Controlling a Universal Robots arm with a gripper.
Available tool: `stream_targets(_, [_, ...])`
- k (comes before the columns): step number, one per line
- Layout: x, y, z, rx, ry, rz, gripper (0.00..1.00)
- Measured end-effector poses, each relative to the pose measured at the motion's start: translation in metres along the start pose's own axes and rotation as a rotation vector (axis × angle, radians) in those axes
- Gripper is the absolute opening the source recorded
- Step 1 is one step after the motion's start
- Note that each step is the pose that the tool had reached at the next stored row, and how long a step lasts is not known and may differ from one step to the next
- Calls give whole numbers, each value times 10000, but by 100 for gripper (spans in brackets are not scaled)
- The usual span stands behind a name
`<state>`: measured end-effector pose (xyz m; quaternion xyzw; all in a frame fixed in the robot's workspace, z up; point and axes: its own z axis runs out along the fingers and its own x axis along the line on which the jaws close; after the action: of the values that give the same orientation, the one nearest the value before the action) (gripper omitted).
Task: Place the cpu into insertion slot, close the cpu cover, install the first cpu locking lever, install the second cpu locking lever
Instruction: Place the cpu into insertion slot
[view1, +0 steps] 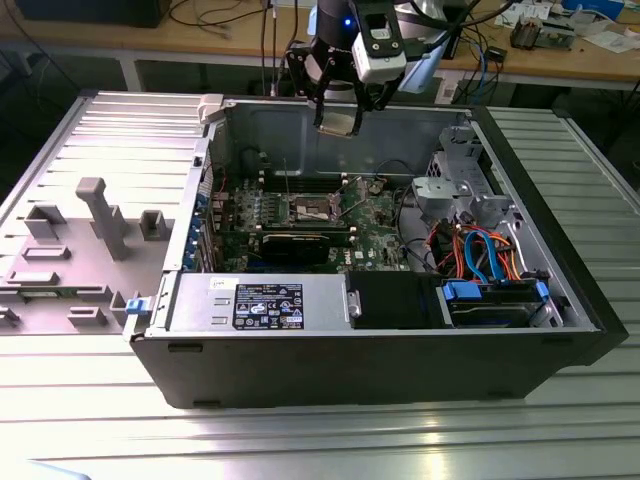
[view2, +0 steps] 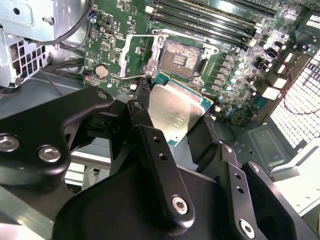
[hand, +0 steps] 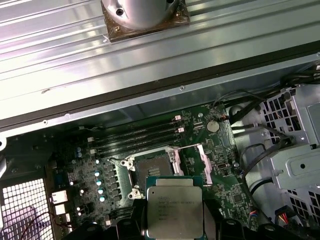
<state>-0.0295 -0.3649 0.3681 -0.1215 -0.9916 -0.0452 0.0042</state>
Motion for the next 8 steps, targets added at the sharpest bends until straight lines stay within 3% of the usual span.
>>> stream_targets(3, [0, 0, 0, -2, -12, 135, 54])
stream_targets(6, [2, -1, 3, -11, -51, 577, 54])
stream_targets(8, [9, -3, 3, -14, -52, 580, 54])
